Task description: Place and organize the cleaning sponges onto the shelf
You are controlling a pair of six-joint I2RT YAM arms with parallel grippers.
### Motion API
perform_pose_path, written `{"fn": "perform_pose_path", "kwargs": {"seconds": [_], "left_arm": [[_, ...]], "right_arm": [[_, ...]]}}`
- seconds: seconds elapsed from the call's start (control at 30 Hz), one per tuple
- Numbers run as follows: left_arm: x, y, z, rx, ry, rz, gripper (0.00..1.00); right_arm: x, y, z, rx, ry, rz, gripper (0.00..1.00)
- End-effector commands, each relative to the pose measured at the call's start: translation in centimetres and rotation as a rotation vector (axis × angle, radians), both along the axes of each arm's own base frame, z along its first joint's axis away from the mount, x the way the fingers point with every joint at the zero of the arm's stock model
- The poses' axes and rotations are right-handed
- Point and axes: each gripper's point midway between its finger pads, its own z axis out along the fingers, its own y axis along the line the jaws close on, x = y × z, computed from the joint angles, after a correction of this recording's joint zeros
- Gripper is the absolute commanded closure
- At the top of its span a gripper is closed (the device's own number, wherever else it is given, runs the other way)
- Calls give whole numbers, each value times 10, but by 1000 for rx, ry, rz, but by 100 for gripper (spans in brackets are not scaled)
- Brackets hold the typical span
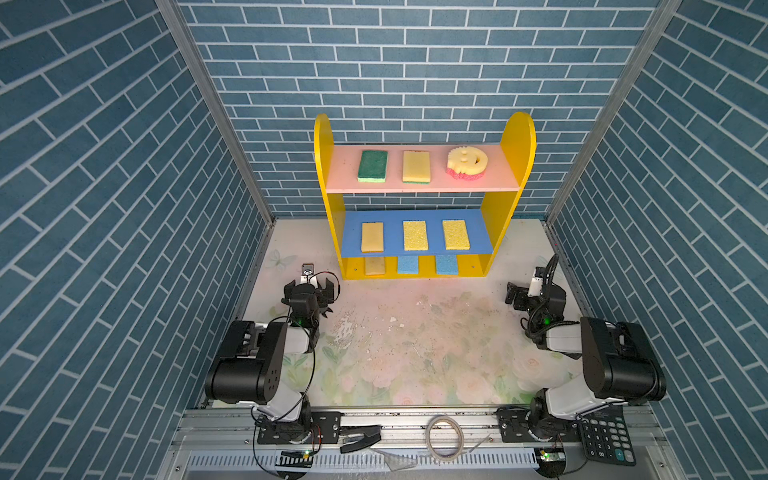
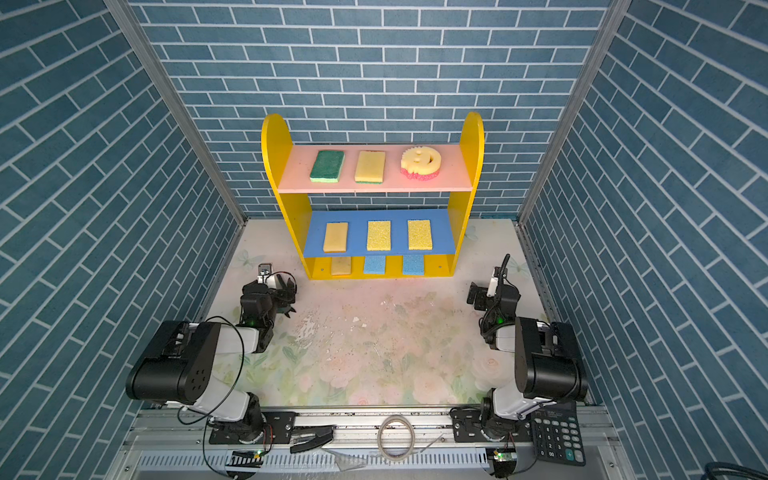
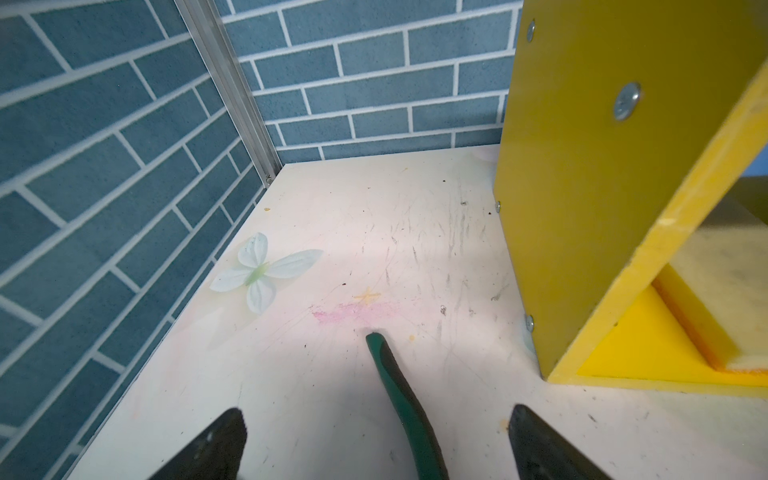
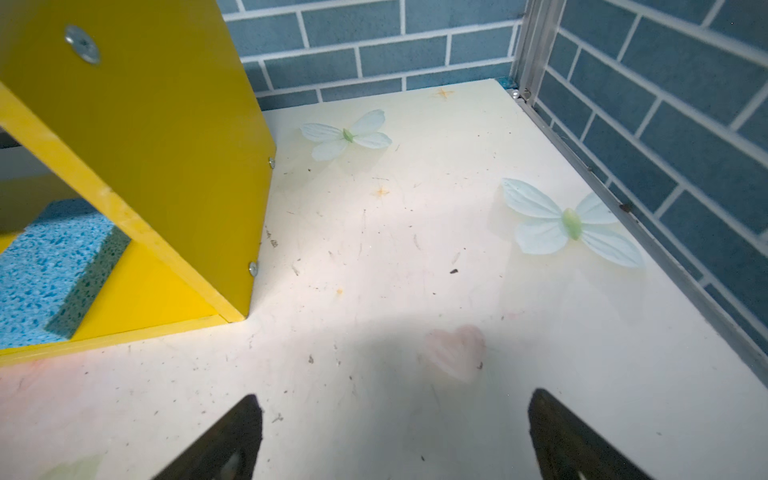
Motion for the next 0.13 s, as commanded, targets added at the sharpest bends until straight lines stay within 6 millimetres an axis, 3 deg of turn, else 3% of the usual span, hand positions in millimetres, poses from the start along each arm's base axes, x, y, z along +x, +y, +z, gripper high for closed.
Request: {"fn": "perform_pose_path", "kwargs": {"seconds": [0.0, 0.1], "left_arm": [[0, 2, 2, -7, -1, 6, 0], [0, 2, 2, -7, -3, 5, 0]], "right_arm": [[9, -1, 8, -49, -16, 12, 1], [7, -1, 9, -49, -27, 12, 1]]}}
